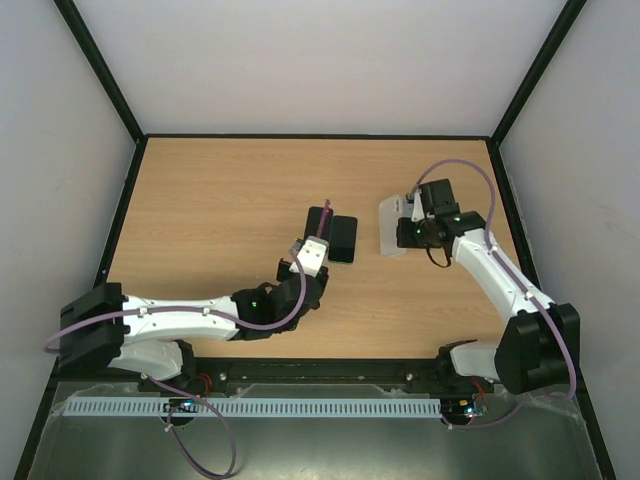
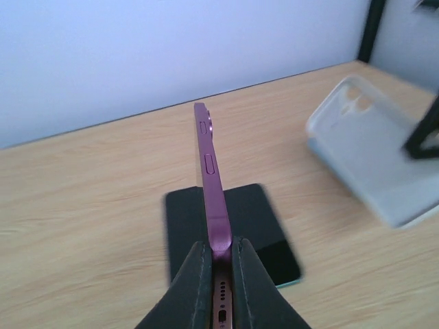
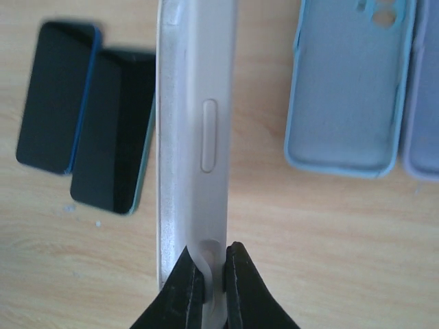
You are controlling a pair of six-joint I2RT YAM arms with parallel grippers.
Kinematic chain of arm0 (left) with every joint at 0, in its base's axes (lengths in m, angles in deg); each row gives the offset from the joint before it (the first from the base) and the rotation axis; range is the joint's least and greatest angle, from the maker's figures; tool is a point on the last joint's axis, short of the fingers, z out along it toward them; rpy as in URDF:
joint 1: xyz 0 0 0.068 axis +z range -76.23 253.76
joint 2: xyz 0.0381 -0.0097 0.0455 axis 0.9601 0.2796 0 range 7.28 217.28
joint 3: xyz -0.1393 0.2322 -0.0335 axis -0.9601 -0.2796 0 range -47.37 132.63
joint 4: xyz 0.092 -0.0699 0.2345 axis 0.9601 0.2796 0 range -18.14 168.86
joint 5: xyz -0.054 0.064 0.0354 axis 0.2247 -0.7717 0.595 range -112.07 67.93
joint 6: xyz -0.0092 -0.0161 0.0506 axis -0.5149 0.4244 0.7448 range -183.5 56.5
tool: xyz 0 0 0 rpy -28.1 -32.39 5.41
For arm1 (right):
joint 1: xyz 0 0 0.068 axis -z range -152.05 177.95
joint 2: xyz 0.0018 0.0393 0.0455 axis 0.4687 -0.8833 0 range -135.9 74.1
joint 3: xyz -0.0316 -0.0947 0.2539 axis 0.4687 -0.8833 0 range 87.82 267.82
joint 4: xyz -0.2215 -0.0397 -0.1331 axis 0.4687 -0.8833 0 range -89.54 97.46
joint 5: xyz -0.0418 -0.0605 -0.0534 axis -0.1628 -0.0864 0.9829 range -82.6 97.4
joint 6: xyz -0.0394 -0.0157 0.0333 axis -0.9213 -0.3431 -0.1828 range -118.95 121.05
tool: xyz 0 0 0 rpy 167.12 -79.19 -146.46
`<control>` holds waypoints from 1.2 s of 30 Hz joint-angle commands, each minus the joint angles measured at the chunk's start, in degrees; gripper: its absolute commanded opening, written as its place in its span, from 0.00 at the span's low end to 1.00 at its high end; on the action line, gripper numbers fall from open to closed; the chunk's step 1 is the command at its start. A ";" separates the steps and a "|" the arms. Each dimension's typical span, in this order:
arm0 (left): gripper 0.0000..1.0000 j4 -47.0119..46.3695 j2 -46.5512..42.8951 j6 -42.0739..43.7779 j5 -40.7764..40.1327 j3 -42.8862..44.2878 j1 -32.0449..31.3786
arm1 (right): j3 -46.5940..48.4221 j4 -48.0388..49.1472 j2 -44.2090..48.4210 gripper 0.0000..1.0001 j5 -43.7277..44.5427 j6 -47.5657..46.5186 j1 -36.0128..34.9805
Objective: Take the phone out of the phone case
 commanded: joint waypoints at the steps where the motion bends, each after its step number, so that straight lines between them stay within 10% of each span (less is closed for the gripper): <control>1: 0.03 4.64 -3.35 11.81 -7.11 -1.90 3.30 | -0.99 11.31 4.24 0.02 -2.40 -3.54 3.27; 15: 0.03 4.02 6.26 36.29 -3.09 -5.32 10.71 | -15.91 28.14 22.15 0.02 -4.79 -4.58 3.92; 28: 0.03 2.27 20.36 38.31 4.26 -1.74 15.78 | -16.90 28.70 20.09 0.02 -3.51 -4.73 3.98; 36: 0.23 14.16 25.14 30.42 7.13 5.02 17.95 | -17.31 29.22 18.18 0.02 -1.40 -4.53 3.91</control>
